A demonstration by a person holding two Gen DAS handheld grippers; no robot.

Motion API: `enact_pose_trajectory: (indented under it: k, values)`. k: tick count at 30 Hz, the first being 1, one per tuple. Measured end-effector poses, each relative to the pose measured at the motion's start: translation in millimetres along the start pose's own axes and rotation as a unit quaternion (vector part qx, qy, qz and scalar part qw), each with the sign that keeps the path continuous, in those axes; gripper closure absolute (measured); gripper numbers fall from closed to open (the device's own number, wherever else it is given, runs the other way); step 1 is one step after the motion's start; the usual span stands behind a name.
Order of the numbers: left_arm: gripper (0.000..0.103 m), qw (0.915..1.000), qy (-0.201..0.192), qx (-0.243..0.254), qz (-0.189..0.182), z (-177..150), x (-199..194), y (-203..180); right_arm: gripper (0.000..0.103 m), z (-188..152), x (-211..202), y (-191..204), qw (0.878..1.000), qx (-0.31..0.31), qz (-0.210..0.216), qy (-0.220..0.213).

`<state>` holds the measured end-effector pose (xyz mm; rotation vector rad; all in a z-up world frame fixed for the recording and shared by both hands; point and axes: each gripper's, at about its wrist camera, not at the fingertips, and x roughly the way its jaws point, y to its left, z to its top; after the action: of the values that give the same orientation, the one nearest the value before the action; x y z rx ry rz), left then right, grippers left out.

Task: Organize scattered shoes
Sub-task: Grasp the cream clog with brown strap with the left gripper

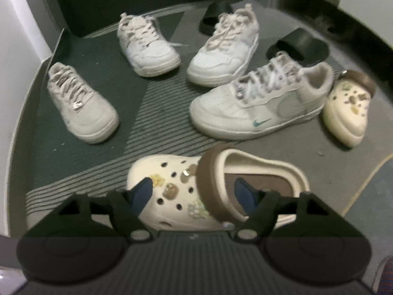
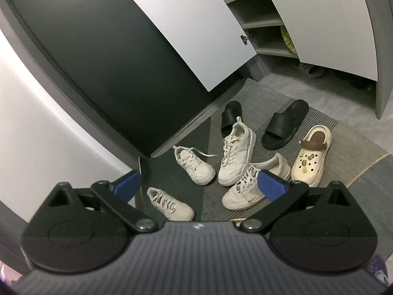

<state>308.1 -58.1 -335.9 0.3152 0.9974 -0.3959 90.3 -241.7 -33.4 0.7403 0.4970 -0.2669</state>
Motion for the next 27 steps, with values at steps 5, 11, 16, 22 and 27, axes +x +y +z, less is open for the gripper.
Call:
enact_pose_trajectory:
  k: [5,11,16,22,27]
  values:
    - [0.02,0.9995,0.031,0.009,0.005,1.0,29.6,-10.2,0.0,0.5,3.4,-2.2,1.0,0.005,0.003,0.008]
    - [0.039,0.9955,0.034,0.06,0.066,3.5,51.0,-22.4,0.0,-1.4,2.7,1.0,1.0,-0.005,0.009,0.02]
    - [0.079,0.9945,0.034,0.051,0.085,4.6,36.3,-22.2,0.0,3.9,-9.8,-4.3,1.0,-0.009,-0.001,0.003]
    - [0.085,0.9924,0.053,0.076,0.082,-13.1,15.8,-6.4,0.0,9.6,-21.4,-13.4,1.0,-0.013,-0.011,-0.004]
    - [0.085,0.9906,0.074,0.08,0.083,-43.0,-9.6,12.7,0.0,15.6,-33.5,-21.2,0.999,-0.032,-0.023,-0.012]
